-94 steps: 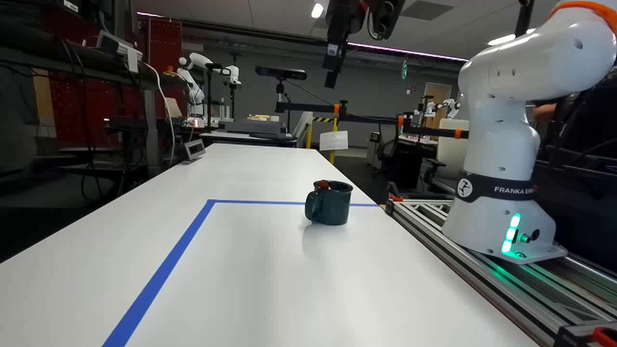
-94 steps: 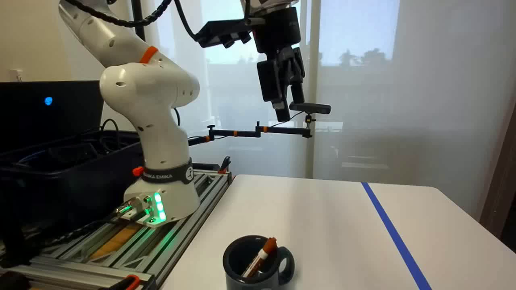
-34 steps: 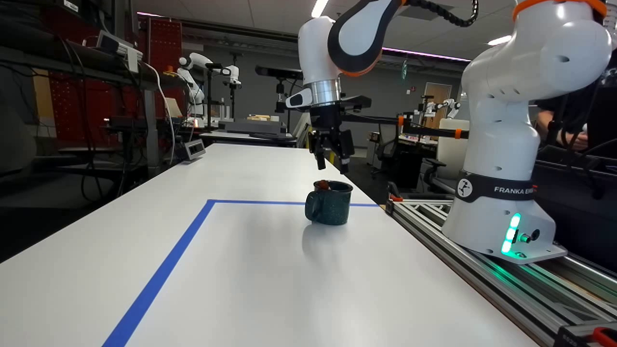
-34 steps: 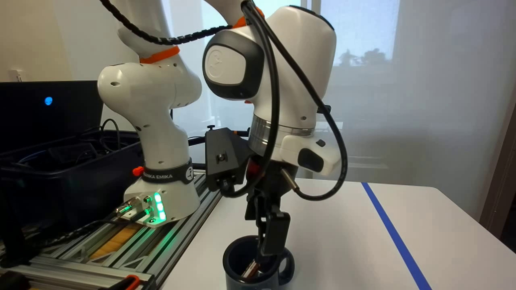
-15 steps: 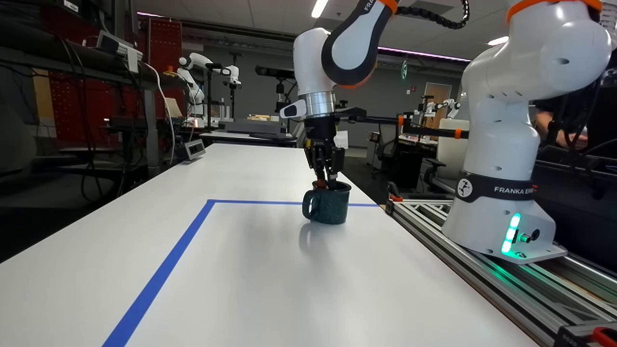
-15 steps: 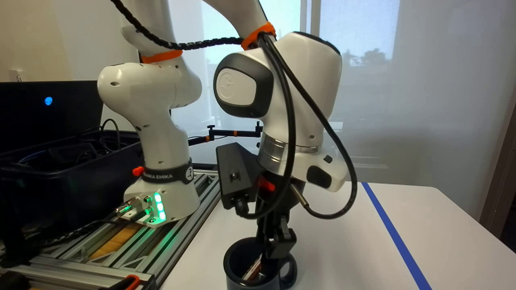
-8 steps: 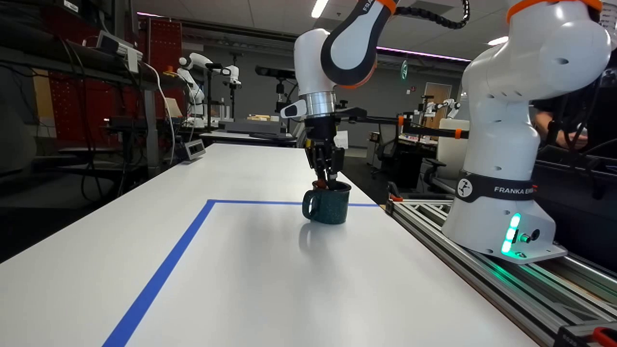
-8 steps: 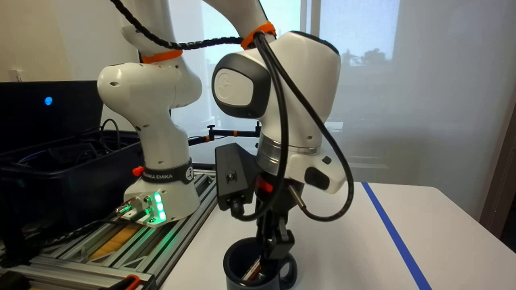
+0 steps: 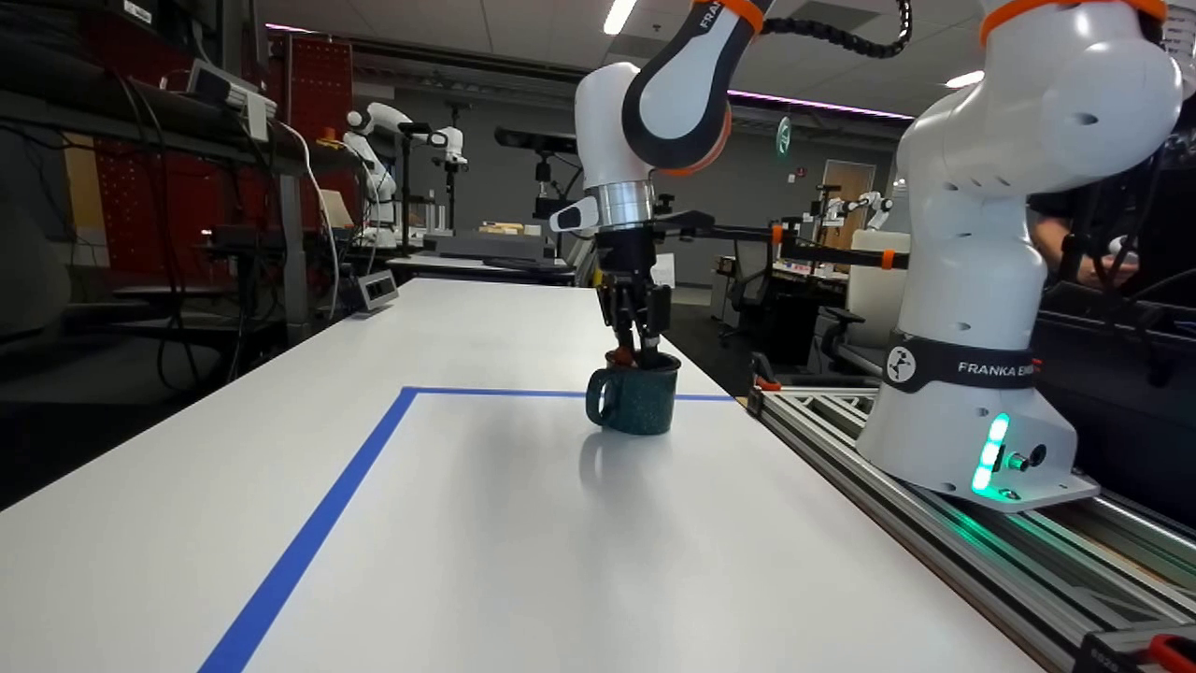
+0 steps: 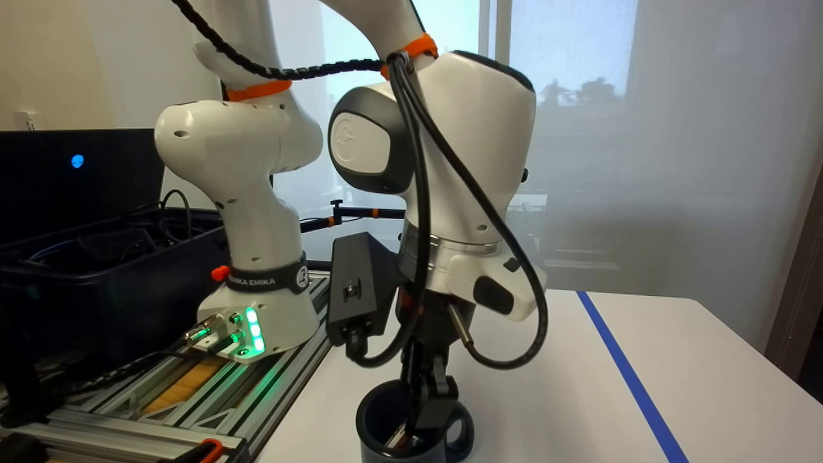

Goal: Put the marker onto the table

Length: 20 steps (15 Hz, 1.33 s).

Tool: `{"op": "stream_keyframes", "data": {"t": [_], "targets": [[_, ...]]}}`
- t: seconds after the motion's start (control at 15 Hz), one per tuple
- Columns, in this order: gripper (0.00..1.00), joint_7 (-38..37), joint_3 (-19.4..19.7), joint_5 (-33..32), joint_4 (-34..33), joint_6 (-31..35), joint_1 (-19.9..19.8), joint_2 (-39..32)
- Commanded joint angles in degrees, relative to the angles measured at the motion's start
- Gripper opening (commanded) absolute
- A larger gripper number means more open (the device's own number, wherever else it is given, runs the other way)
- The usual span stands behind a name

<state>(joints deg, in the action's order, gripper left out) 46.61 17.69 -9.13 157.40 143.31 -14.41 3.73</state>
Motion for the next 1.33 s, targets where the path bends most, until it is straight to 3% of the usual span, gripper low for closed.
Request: {"op": "stream_keyframes", "data": {"t": [0.0, 0.13, 0.2, 0.53, 0.87, 1.27], "targets": [[0.46, 2.16, 0.66, 1.33, 0.00, 0.07, -1.03, -0.09], [0.43, 2.51, 0.75, 1.38, 0.00, 0.30, -1.18, -0.51], [0.35, 2.63, 0.74, 1.38, 0.00, 0.36, -1.19, -0.57], [0.42, 3.66, 0.20, 2.32, 0.00, 0.43, -0.74, -0.94], [0.38, 8.58, -0.36, 7.76, -0.01, 1.81, -0.05, -0.40], [0.40, 13.48, -0.32, 12.70, -0.07, 1.92, -0.12, -0.72]]}}
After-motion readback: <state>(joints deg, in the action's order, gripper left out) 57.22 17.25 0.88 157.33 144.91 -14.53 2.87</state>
